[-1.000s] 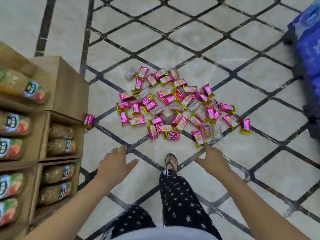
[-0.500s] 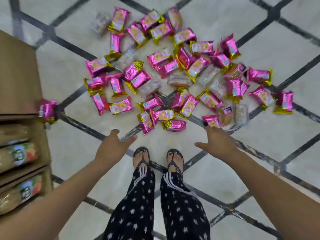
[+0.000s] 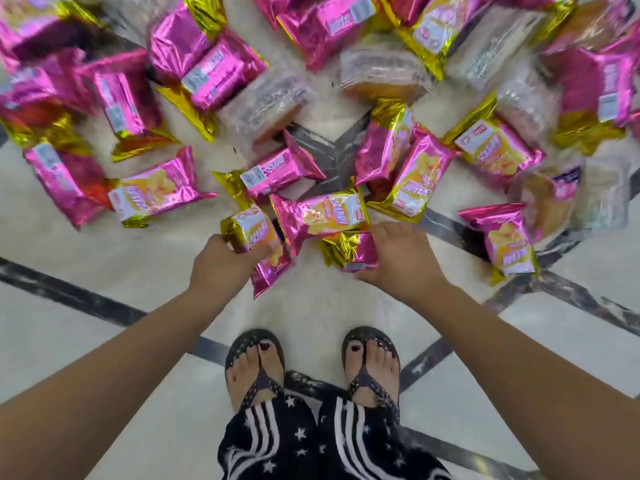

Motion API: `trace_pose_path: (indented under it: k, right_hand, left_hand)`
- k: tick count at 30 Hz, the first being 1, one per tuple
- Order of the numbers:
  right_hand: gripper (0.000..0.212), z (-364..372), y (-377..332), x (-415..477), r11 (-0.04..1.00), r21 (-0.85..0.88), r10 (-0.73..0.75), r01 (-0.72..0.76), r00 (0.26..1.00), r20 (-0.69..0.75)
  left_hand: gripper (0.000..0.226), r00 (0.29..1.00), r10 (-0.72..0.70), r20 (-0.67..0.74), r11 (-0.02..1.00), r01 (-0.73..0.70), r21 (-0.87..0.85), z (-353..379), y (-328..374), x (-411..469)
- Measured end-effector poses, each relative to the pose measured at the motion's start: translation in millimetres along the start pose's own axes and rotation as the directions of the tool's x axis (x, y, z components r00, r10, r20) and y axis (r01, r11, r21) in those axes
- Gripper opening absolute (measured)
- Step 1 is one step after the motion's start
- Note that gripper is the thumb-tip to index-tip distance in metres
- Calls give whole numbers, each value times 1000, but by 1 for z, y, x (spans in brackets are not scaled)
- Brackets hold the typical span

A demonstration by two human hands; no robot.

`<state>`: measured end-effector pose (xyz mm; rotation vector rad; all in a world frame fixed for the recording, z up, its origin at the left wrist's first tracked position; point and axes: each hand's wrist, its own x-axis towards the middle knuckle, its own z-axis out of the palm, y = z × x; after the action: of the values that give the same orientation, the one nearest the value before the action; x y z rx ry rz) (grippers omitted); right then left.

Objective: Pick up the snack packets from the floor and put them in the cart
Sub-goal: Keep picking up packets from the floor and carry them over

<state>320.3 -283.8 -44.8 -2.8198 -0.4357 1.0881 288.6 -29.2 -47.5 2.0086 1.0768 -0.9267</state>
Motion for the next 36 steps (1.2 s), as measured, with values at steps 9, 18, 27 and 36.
trace_pose_path:
  k: [9,18,27,36]
  right_hand:
    - [51,-41,-24,-27,900,372,178,-225,971,157]
    - [56,-230,-91,-107,705,661,222,-257,965,138]
    - [44,-440,-191,-251,600,793,98,-107,993,61]
    - [29,-509,-253,-395,501,865,-16,-32,999,47]
  left_hand:
    - [58,999,-21,-29,987,16,-163,-46,4,-29]
    - [50,994,97,-45,973,-104,-208,-214,73,-180]
    - [49,986,121,-114,912,-156,-378,-386,91,-394]
    - [54,970,-67,-233,686,-125,-716,-425,28,-586]
